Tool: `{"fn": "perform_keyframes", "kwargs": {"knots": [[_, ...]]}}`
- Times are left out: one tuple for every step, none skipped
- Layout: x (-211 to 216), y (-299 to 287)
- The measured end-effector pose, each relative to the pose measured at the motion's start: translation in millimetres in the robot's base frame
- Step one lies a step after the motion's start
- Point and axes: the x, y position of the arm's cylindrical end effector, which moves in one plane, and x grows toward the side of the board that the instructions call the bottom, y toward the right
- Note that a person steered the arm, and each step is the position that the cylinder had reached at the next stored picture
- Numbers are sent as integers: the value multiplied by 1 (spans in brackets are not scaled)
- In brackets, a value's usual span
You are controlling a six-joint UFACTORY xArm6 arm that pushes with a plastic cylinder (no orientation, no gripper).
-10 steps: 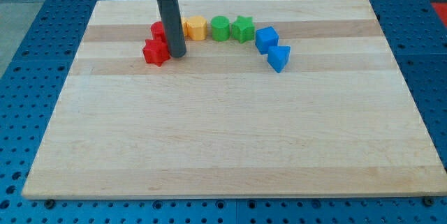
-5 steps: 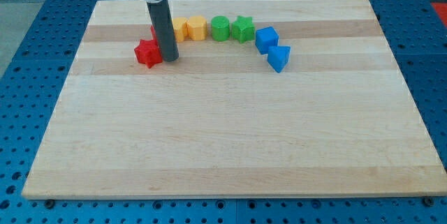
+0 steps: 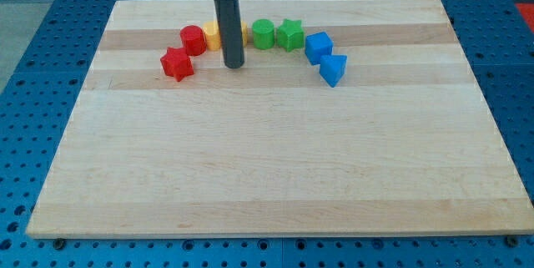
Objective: Touch the bottoms of yellow blocks and green circle
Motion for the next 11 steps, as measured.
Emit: {"fn": "perform_keyframes", "kwargs": {"knots": [[0,-3],[0,-12],[-7,-13],[-8,-13],[-23,-13],[-35,-13],[-34,-13],[-14,-13],[-7,-22],[-7,-24],[-13,-24]]}}
